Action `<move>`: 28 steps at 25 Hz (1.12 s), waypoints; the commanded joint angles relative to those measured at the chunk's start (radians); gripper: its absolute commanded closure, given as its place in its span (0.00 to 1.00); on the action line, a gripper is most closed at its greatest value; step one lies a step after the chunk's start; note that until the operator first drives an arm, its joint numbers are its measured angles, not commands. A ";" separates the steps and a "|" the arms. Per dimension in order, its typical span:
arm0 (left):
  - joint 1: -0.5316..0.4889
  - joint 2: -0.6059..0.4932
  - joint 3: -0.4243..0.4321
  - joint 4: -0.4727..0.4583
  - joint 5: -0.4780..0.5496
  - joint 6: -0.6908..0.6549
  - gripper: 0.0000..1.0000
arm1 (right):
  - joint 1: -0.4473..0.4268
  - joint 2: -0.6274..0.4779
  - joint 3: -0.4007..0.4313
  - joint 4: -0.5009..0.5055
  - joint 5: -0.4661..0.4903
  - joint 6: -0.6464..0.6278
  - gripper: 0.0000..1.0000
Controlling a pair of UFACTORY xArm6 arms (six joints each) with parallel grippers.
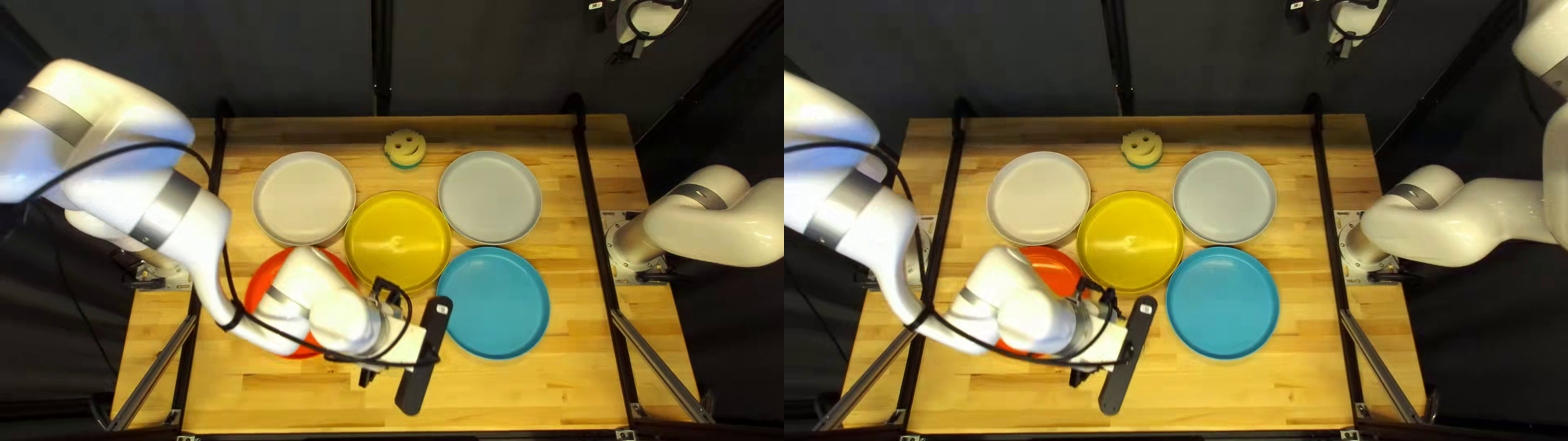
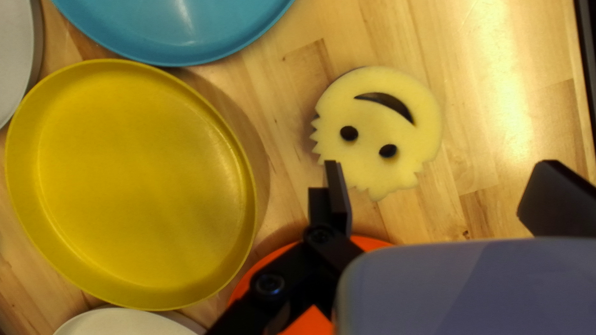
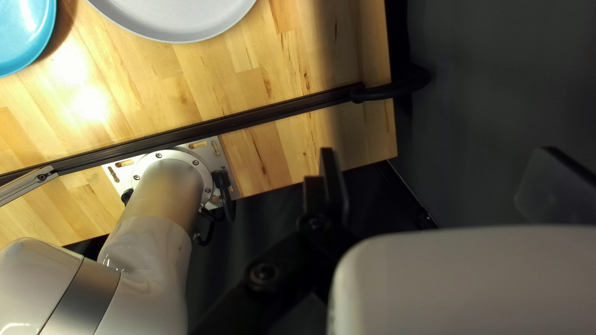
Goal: Pick up sponge and scrub the plate
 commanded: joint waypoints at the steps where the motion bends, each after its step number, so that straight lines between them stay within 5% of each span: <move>1: -0.007 0.033 0.023 0.032 -0.052 -0.018 0.00 | 0.000 0.000 0.000 0.000 0.000 0.000 0.00; 8: -0.036 0.104 0.008 0.101 -0.091 -0.095 0.00 | 0.000 0.000 0.000 0.000 0.000 0.000 0.00; 19: -0.073 0.199 -0.062 0.226 -0.009 -0.239 0.00 | 0.000 0.000 0.000 0.000 0.000 0.000 0.00; 28: -0.054 0.193 -0.031 0.233 -0.018 -0.254 0.00 | 0.000 0.000 0.000 0.000 0.000 0.000 0.00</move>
